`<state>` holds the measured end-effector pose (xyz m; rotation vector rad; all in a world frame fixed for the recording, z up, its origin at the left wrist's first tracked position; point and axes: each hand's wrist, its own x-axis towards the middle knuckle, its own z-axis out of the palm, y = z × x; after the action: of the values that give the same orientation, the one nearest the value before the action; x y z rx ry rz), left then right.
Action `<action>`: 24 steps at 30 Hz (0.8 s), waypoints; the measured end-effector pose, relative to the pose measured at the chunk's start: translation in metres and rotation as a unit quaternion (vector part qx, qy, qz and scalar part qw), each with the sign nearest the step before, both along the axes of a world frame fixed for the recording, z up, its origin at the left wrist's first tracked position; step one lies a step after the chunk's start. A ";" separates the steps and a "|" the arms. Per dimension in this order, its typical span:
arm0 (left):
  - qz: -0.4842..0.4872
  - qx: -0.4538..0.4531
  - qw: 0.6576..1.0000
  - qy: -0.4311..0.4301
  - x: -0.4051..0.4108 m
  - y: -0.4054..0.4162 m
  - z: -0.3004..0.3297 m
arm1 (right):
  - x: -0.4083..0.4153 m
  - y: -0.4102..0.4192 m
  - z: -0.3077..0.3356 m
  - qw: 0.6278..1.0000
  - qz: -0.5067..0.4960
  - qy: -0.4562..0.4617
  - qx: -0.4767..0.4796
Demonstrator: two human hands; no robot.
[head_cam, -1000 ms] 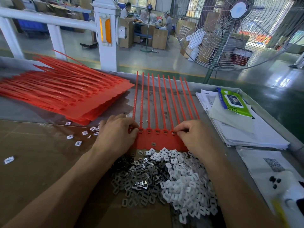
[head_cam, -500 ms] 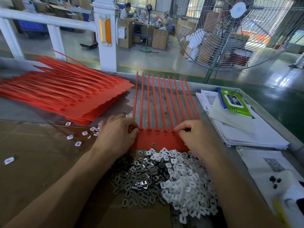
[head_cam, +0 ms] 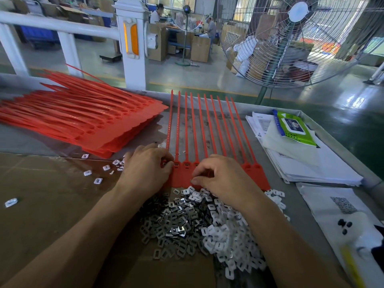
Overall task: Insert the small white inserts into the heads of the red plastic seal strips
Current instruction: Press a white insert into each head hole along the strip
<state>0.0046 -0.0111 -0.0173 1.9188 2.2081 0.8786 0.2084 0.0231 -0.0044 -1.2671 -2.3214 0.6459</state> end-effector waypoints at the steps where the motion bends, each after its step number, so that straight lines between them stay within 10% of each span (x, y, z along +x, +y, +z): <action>1: 0.001 -0.002 1.000 0.001 0.000 0.000 0.000 | -0.001 -0.001 0.001 1.000 0.004 -0.003 0.002; 24: -0.002 -0.004 1.000 0.001 -0.001 0.001 -0.001 | 0.010 0.002 0.007 0.999 -0.015 -0.033 0.034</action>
<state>0.0037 -0.0106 -0.0181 1.9204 2.2036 0.8656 0.2184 0.0252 0.0022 -1.3069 -2.3522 0.5180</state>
